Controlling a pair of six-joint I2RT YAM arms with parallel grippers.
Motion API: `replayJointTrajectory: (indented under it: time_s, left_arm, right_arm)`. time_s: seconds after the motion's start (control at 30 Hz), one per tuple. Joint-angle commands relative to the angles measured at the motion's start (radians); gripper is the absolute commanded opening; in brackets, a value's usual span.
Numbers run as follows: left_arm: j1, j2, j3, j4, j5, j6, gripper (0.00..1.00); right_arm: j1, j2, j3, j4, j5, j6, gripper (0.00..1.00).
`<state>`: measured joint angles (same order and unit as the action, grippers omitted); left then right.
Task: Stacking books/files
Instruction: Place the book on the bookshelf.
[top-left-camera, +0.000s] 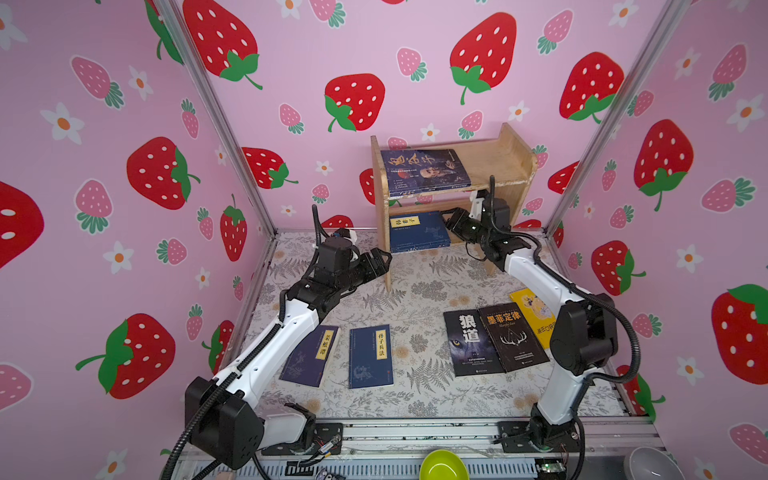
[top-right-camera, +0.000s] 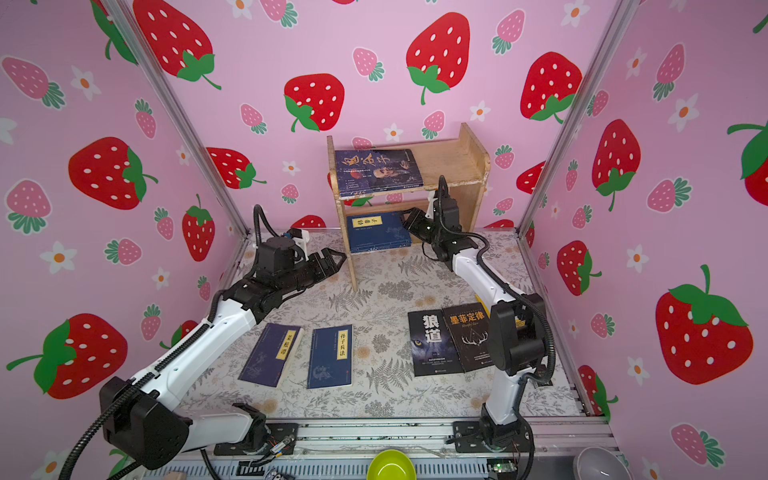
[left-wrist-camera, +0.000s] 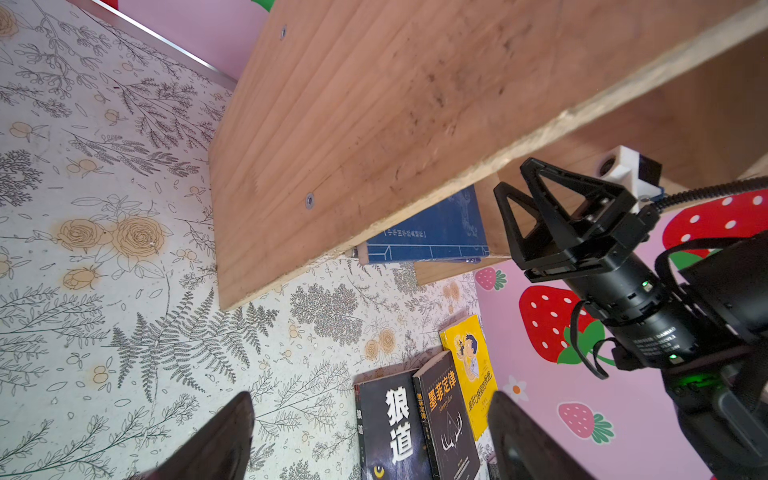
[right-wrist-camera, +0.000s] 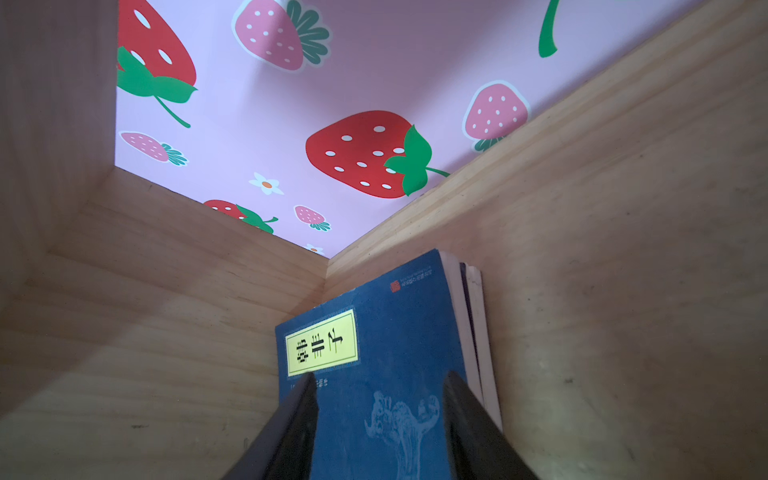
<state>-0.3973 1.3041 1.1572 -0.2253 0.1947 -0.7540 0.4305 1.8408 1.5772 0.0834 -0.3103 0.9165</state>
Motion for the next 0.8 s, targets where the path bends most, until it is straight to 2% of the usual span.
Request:
replayJointTrajectory:
  time_s: [0.0, 0.33, 0.67, 0.77]
  left_arm:
    - [0.002, 0.009, 0.022, 0.009, 0.002, 0.015, 0.89]
    - [0.004, -0.015, 0.027, -0.042, -0.040, 0.060, 0.90]
    - [0.008, -0.051, -0.009, -0.051, -0.052, 0.044, 0.90]
    - [0.008, -0.071, -0.019, -0.059, -0.090, 0.040, 0.90]
  right_arm:
    - [0.016, -0.029, -0.016, -0.026, 0.027, -0.027, 0.51]
    - [0.020, -0.058, -0.014, -0.102, 0.114, -0.092, 0.51]
    - [0.035, -0.055, -0.023, -0.112, 0.085, -0.098, 0.51]
    - [0.046, -0.050, -0.022, -0.106, 0.077, -0.095, 0.51]
